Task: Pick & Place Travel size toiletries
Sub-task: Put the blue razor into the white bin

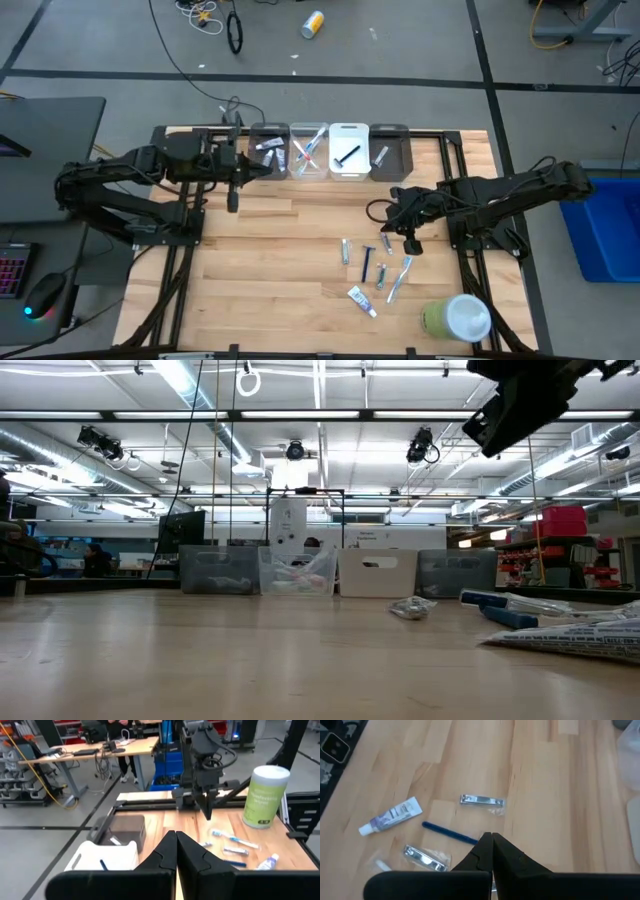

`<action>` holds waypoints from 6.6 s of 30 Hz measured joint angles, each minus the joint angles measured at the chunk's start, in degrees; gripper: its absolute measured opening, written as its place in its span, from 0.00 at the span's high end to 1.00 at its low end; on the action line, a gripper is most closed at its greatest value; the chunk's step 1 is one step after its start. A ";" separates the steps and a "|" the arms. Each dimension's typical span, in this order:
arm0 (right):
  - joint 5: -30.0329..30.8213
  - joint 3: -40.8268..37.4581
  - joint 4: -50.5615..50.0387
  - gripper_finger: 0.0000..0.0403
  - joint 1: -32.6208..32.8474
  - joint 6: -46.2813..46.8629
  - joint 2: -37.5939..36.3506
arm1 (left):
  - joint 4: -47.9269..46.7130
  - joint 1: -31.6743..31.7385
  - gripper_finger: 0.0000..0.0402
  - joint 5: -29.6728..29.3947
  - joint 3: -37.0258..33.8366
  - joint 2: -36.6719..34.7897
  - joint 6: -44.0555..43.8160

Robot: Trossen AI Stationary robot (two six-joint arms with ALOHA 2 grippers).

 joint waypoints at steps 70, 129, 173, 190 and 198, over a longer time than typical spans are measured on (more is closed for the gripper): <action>-1.31 11.71 -1.98 0.61 7.17 -40.88 26.98 | 2.58 0.02 0.98 -5.05 -2.21 -5.58 0.00; 0.06 10.83 0.22 0.87 7.19 -54.14 41.51 | 2.54 0.02 0.97 -7.58 -2.21 -5.58 -0.05; 2.21 17.59 -2.95 0.89 -4.04 -37.90 29.35 | 2.95 0.00 0.96 -8.00 -2.21 -5.60 0.13; 6.29 17.59 7.73 0.89 -21.47 -32.82 21.73 | 4.13 0.02 0.96 -8.02 -2.21 -5.60 1.12; 4.15 17.59 16.91 0.89 -34.75 -22.64 21.70 | 6.61 0.02 0.98 -8.02 -2.21 -5.62 2.07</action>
